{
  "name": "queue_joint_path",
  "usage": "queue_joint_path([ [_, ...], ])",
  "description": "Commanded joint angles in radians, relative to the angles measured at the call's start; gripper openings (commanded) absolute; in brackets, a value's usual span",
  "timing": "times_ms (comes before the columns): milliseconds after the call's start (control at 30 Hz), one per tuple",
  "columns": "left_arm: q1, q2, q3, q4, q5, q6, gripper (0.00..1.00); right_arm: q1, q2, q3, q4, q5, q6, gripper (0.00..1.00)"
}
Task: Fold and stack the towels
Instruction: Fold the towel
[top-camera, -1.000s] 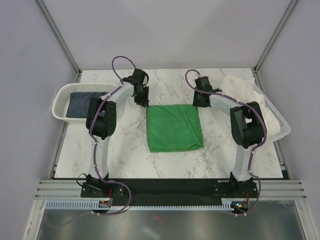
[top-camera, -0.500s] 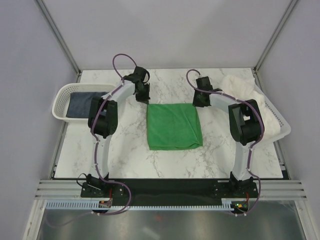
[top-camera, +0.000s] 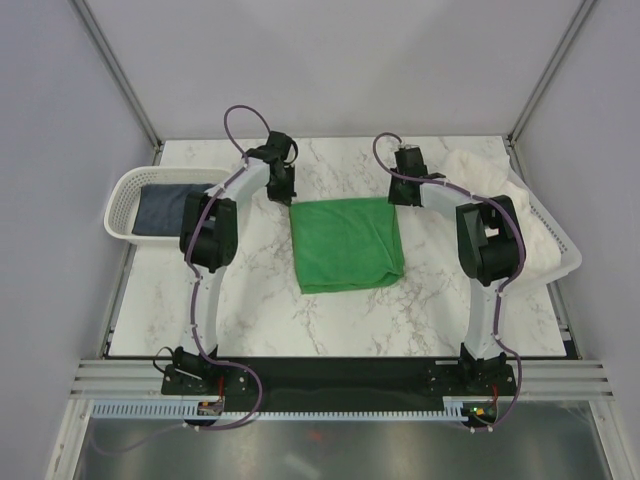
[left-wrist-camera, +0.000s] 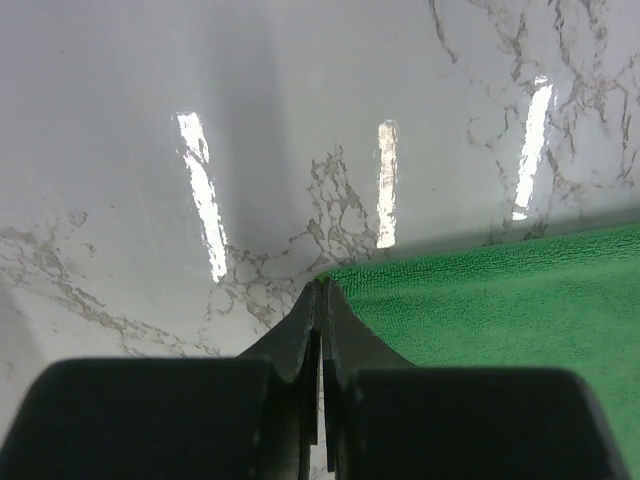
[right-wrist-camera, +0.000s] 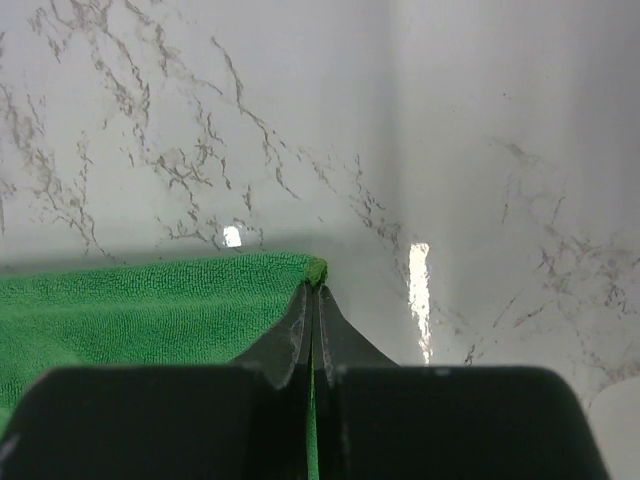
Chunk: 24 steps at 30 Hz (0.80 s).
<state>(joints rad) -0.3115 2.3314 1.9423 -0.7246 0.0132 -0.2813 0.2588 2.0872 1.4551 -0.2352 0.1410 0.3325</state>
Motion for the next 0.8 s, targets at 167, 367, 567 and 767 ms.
queue_joint_path([
  [167,0.008,-0.016,0.066,-0.016,0.065,-0.002,0.26,-0.006,0.017,0.079,0.066,-0.121,-0.029,0.1],
  [367,0.008,-0.196,0.021,-0.039,0.081,-0.016,0.5,-0.006,-0.163,0.028,-0.077,-0.032,0.036,0.44],
  [567,-0.006,-0.407,-0.173,-0.046,0.039,-0.029,0.54,-0.004,-0.361,-0.109,-0.199,-0.069,0.111,0.45],
  [767,-0.096,-0.693,-0.618,0.097,0.051,-0.084,0.51,-0.004,-0.457,-0.298,-0.217,-0.179,0.111,0.31],
])
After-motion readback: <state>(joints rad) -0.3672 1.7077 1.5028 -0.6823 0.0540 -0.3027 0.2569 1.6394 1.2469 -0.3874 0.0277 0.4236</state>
